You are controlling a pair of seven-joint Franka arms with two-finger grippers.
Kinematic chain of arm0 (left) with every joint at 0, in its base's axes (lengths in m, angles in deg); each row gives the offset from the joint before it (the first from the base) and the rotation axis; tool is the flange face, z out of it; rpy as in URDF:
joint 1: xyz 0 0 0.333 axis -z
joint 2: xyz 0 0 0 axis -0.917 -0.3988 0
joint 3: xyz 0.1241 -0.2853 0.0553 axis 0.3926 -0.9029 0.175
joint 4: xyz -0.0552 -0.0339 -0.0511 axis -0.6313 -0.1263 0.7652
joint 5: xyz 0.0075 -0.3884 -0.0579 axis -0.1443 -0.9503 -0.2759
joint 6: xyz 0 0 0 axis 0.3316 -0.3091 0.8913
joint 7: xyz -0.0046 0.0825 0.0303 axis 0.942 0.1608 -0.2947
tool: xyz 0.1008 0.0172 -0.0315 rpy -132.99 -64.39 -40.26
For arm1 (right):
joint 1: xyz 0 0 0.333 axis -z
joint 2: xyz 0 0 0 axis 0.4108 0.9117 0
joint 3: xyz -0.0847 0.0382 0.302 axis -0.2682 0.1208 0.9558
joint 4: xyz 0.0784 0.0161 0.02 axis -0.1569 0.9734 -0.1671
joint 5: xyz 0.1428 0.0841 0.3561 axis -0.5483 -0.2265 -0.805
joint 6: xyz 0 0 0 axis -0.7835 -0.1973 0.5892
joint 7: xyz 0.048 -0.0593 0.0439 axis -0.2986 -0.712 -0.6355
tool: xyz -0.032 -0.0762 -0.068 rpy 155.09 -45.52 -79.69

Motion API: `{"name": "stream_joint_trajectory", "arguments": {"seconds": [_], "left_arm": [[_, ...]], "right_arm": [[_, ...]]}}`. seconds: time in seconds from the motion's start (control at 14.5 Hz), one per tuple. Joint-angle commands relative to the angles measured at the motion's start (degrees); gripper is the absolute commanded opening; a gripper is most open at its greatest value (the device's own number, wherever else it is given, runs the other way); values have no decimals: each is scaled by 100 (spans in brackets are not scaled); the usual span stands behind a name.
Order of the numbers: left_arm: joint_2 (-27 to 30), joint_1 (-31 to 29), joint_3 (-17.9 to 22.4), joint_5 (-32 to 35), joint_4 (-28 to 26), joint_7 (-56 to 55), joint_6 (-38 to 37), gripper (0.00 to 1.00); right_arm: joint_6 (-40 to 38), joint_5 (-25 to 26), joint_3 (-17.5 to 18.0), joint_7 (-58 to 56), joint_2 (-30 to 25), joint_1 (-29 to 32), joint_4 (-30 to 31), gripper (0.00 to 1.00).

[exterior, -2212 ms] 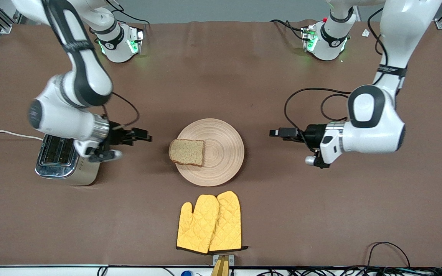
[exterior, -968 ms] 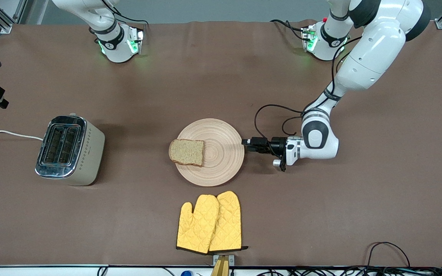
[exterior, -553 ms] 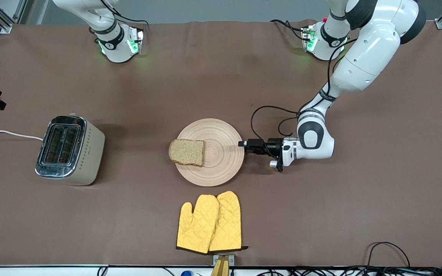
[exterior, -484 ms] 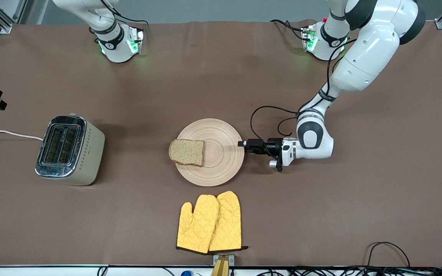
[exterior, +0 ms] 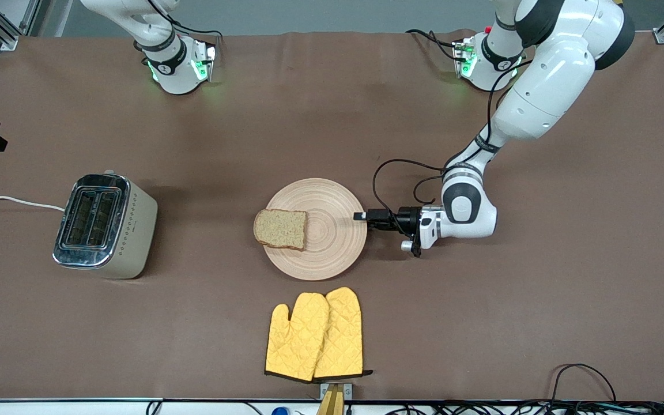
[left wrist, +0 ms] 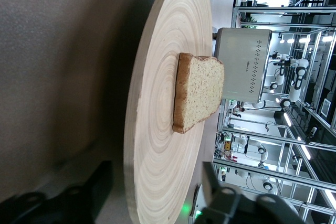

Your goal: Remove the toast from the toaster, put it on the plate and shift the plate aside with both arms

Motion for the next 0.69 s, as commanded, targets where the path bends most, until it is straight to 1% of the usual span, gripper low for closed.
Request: {"name": "stream_joint_trajectory", "arguments": {"seconds": [0.0, 0.07, 0.41, 0.62], "left_arm": [[-81, 75, -24, -119, 132, 67, 189, 5], [-81, 75, -24, -119, 141, 76, 224, 0], [94, -66, -24, -31, 167, 15, 207, 0], [244, -206, -15, -22, 203, -20, 172, 0]], "right_arm": [[-38, 57, 252, -59, 4, 137, -60, 100], [-30, 66, 173, -59, 4, 58, -78, 100], [-30, 57, 163, -59, -5, 66, -69, 100], [-309, 39, 172, -50, -5, 66, -25, 100]]}}
